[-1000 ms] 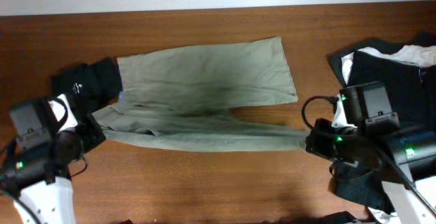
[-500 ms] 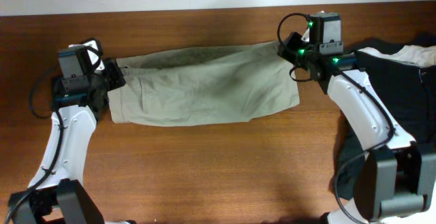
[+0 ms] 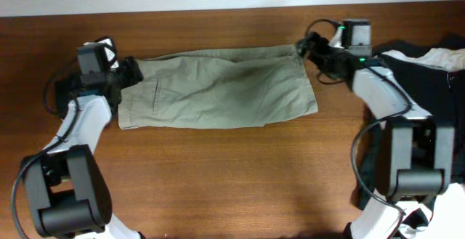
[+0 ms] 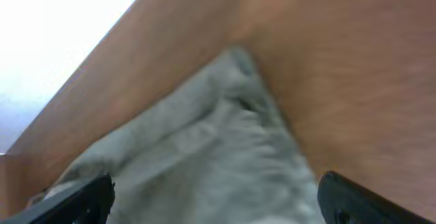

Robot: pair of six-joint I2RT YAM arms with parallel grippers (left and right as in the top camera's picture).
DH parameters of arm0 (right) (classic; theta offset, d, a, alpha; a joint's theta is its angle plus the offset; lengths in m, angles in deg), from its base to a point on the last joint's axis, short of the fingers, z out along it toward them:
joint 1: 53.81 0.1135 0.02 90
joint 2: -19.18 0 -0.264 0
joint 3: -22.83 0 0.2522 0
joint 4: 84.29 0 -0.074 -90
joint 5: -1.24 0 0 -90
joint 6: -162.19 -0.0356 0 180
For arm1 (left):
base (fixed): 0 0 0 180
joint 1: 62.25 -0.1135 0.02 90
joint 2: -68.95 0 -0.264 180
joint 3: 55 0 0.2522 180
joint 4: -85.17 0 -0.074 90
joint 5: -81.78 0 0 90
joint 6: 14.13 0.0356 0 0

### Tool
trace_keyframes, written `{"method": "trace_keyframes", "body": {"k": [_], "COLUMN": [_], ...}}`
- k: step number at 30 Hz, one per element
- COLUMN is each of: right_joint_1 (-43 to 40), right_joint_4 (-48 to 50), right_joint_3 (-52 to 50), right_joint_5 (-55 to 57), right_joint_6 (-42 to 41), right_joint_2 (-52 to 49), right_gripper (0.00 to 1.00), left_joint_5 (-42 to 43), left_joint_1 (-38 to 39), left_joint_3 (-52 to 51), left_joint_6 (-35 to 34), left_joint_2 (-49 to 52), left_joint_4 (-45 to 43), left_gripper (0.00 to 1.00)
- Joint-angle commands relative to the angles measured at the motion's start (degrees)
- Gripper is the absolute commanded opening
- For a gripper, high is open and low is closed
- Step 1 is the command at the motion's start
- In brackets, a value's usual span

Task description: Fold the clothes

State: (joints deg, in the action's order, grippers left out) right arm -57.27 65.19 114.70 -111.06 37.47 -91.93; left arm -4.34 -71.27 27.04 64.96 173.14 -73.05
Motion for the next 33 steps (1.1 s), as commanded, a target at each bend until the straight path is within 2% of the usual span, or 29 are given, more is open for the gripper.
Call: {"method": "trace_keyframes", "body": {"k": [1,2,4,5,6,8,10,11,12,13,14,16,17,18,19,21,23,24,25,29,31,32,33], "right_joint_1": [-3.7,-3.7,-2.8,-2.4,-1.2,1.5,4.2,4.7,4.3,3.3,1.3,-2.1,-2.6,-2.7,-3.0,-5.7,-9.0,-9.7,-9.1,-4.9,-3.6,-3.7,-3.7], "right_joint_4": [-13.5,-20.5,-30.0,-30.6,-30.2,-29.0,-20.8,-17.9,-16.7,-19.7,-27.7,-50.0,-55.1,-59.1,-59.2,-54.3,-45.6,-40.9,-33.7,-26.7,-24.6,-24.8,-24.3], "right_joint_3": [0.6,0.6,0.5,0.0,-1.7,-3.7,-5.9,-6.1,-5.8,-4.3,-1.7,3.7,4.1,4.1,4.3,6.2,7.3,7.3,6.3,6.2,6.2,6.2,6.2], "right_joint_5": [-7.4,-4.5,3.3,3.3,2.3,1.6,-1.0,-0.4,0.3,0.3,2.7,9.5,11.4,14.1,15.8,17.0,13.2,8.7,6.4,6.4,7.5,7.5,7.5], "right_joint_6": [8.3,11.8,15.9,17.2,17.8,18.1,22.9,23.3,23.3,23.3,23.3,23.4,23.4,23.4,23.4,21.4,20.2,22.5,22.9,22.9,19.7,19.0,19.0], "right_joint_2": [2.4,2.3,1.1,0.2,-0.9,-3.6,-5.0,-5.0,-5.0,-4.8,-3.6,-0.7,0.3,1.1,1.2,1.2,1.2,1.1,1.0,-3.1,-7.1,-8.2,-8.5], "right_gripper": [0.98,0.99,1.0,0.95,0.81,0.78,0.64,0.4,0.12,0.04,0.04,0.04,0.04,0.59,0.85,0.97,0.88,0.79,0.6,0.56,0.66,0.75,0.68], "left_joint_5": [5.3,8.6,9.4,9.4,9.4,9.4,9.5,9.5,9.4,9.4,9.4,9.4,9.5,10.6,14.5,15.4,15.3,15.3,15.3,13.7,12.8,12.8,12.8], "left_joint_1": [-2.0,-1.6,-0.6,-0.5,-0.5,-0.5,-0.5,-0.5,-0.5,-0.5,-0.5,-0.5,-0.5,-0.3,0.5,2.6,3.9,4.0,4.0,4.0,4.0,4.0,4.0], "left_joint_3": [5.0,5.0,5.0,5.0,5.0,4.9,3.7,2.8,2.6,2.6,2.6,2.6,2.6,2.6,2.6,2.6,2.6,2.6,2.6,2.6,2.6,2.6,2.6], "left_joint_6": [1.3,3.4,7.2,9.6,10.6,11.5,12.3,12.3,12.3,12.3,12.8,12.8,12.8,12.9,15.0,17.0,17.1,17.1,17.0,17.0,17.0,17.0,17.0], "left_joint_2": [-0.7,-0.7,-0.7,-0.7,-0.6,0.1,0.7,0.9,0.9,0.9,0.9,0.9,0.9,0.9,0.9,0.9,0.9,0.9,0.9,0.9,0.9,0.9,0.9], "left_joint_4": [9.8,13.3,20.9,25.0,29.1,34.5,35.6,35.6,35.6,35.5,35.4,35.4,35.2,34.4,33.3,32.0,28.7,25.6,22.4,21.0,21.2,21.2,21.2], "left_gripper": [0.73,0.69,0.67,0.65,0.6,0.57,0.56,0.55,0.55,0.55,0.55,0.55,0.54,0.55,0.55,0.56,0.56,0.56,0.56,0.56,0.57,0.57,0.57]}}
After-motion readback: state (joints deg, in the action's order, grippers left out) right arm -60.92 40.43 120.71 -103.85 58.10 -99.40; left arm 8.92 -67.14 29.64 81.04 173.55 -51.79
